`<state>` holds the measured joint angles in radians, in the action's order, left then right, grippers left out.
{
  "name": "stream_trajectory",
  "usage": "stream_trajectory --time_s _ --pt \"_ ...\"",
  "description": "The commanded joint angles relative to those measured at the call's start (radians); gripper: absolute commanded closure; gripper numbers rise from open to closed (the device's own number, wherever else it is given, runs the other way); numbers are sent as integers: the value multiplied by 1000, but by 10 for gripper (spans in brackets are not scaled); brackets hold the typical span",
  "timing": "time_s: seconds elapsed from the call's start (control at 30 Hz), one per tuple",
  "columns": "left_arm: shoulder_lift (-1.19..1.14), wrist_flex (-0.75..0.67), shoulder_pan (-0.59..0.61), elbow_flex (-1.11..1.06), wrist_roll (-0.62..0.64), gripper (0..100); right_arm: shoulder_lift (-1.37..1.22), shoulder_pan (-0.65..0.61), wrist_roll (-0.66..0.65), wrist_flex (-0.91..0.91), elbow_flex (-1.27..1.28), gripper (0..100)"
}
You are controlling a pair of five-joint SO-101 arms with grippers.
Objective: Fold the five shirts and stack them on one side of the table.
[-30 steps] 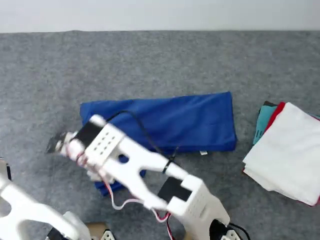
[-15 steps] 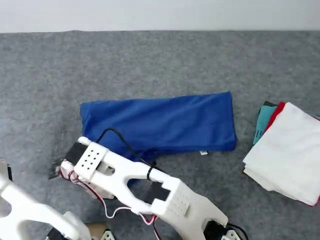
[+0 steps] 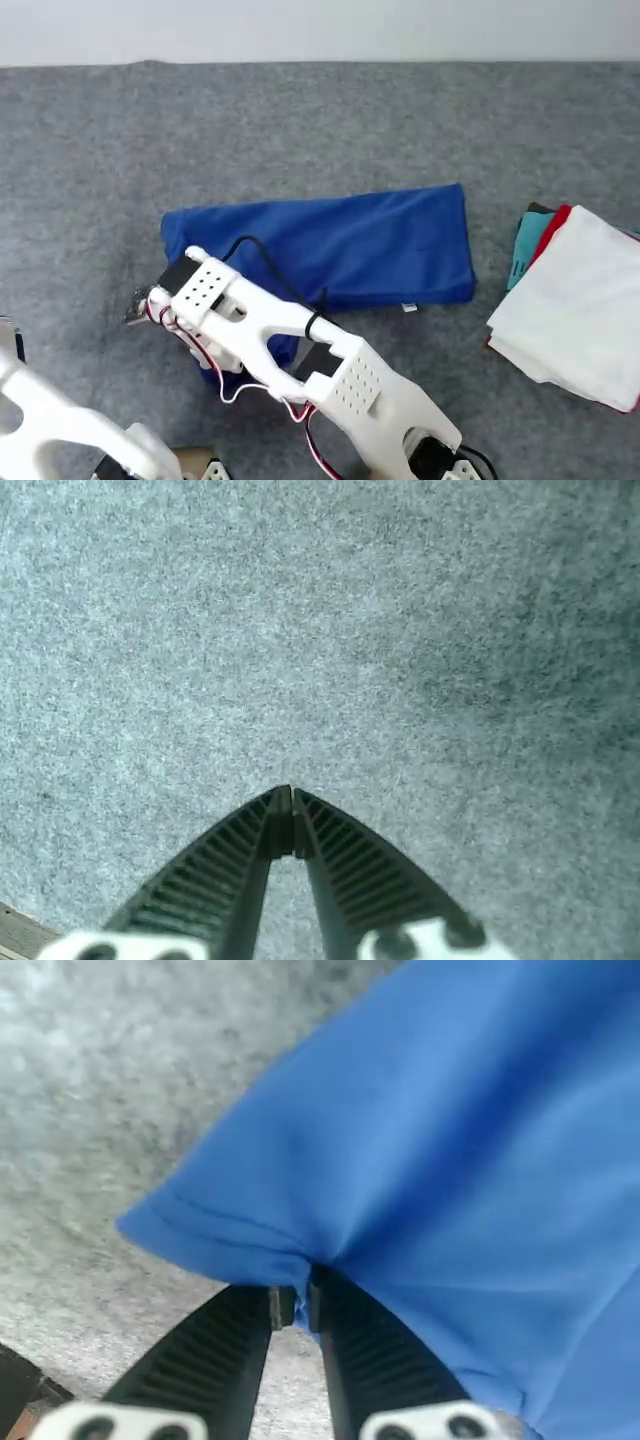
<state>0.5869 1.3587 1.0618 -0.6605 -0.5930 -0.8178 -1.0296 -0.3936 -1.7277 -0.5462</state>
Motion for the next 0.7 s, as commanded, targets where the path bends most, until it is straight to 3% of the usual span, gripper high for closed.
stream_trajectory --time_s 0.0,0.3,0.67 --pt "29 3 -2 10 -9 994 61 50 -11 -5 -75 988" --pt "29 3 -2 10 -9 994 111 183 -11 1 -292 988" --pt "29 8 -2 10 -9 994 -7 288 -11 45 -491 988"
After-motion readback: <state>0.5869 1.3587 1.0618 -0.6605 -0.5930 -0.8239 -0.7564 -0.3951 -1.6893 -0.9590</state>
